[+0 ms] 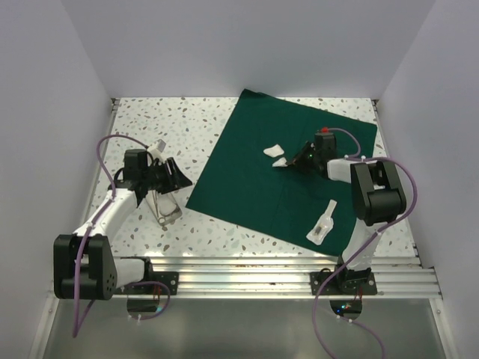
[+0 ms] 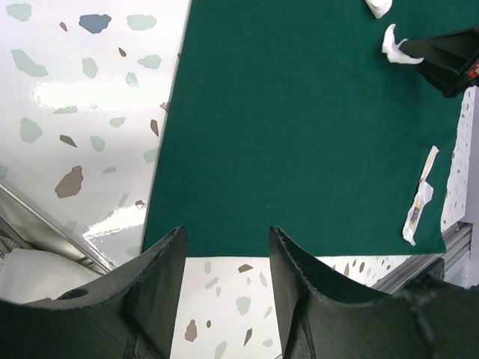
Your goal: Prepare the surgical pack
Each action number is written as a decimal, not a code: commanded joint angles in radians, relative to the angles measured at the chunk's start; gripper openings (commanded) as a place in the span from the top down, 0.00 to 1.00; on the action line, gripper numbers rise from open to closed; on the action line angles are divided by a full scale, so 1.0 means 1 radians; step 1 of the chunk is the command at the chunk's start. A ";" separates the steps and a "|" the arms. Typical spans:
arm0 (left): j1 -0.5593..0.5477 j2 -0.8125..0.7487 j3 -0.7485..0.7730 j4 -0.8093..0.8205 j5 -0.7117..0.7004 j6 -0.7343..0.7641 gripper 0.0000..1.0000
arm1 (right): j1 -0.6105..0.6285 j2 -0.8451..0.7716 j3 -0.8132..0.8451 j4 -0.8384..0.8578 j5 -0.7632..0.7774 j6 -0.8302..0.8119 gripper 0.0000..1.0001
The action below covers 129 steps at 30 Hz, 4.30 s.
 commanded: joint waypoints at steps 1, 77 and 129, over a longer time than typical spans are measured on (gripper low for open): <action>-0.003 0.014 0.022 0.065 0.027 0.009 0.49 | 0.000 -0.124 0.003 0.033 -0.048 -0.009 1.00; -0.011 0.077 0.008 0.100 0.101 0.027 0.50 | 0.241 0.035 0.049 0.163 0.625 0.302 1.00; -0.013 0.050 -0.009 0.100 0.139 0.020 0.50 | 0.361 0.065 0.189 -0.033 1.004 0.384 1.00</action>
